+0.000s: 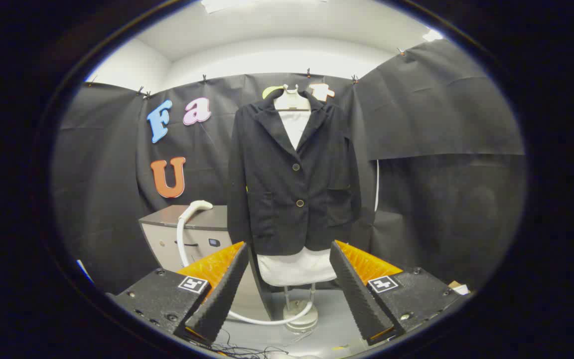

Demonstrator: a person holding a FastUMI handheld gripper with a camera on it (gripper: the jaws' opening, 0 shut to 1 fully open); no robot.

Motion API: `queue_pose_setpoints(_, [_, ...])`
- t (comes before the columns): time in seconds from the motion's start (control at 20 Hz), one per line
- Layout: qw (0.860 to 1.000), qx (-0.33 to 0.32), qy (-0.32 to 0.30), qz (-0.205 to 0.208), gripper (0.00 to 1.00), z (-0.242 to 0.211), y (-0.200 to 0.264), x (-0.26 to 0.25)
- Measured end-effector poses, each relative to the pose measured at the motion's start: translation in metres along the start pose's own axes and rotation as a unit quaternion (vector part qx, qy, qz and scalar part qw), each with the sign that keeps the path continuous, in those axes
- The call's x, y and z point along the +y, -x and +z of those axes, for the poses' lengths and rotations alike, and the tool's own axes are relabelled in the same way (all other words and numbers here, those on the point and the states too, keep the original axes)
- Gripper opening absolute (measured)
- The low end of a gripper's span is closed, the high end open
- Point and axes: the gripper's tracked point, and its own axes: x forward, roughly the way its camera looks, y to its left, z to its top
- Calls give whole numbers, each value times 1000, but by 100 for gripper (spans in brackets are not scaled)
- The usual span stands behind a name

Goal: Iron the clothes twice with a garment steamer, once on the left side and once on the right side.

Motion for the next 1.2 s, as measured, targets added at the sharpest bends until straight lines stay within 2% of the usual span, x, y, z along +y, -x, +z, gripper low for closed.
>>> queue_pose_setpoints(0.75, [1000,11,5,4,100,-4,-8,23])
queue_pose_setpoints(1.2, [999,2,18,29,100,25,-53,95])
